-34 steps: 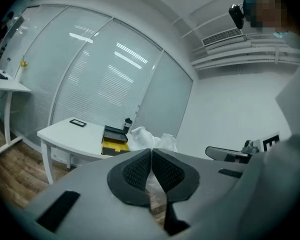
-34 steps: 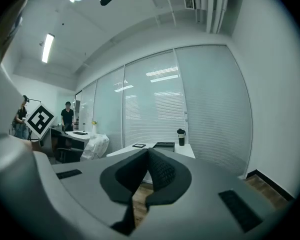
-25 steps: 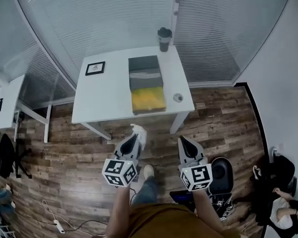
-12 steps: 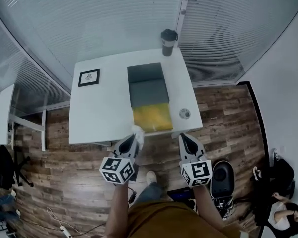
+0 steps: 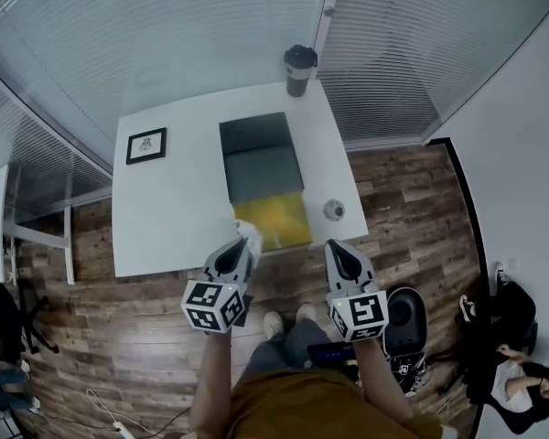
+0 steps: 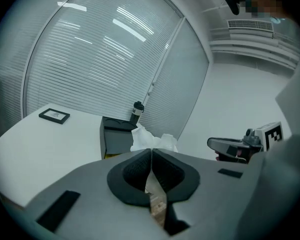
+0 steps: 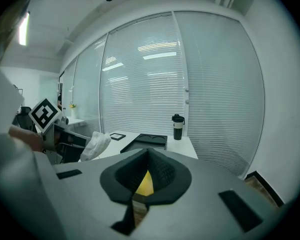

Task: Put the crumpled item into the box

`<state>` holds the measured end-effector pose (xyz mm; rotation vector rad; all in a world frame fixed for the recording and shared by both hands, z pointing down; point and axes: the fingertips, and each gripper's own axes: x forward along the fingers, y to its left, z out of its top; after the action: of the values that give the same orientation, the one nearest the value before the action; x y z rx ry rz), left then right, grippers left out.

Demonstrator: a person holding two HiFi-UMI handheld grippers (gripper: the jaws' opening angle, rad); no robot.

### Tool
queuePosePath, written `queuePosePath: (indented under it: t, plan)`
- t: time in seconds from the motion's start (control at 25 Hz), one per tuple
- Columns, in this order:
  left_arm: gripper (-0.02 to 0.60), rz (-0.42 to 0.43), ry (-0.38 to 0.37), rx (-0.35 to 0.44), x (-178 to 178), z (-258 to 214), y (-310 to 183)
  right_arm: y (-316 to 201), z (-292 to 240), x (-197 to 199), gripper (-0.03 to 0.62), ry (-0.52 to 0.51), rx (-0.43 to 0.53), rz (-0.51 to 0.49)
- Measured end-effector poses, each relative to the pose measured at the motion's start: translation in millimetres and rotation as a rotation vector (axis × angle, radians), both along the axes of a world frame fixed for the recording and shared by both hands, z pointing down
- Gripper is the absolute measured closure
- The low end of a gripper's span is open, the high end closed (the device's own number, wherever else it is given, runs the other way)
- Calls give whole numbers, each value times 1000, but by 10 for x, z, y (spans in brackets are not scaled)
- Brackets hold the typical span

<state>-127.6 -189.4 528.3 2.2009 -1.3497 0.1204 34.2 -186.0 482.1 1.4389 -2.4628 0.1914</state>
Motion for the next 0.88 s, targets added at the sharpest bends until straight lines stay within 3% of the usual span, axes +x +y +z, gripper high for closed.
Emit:
queuePosePath:
  t: [0.44,0.88]
  plan:
    - [551,20,-14,16,150,-31,-189,-150,15,21,582,-38,14,-14]
    - [551,24,-53,-47,165,280,-302,-367,339,38,582,-39,-40,-25]
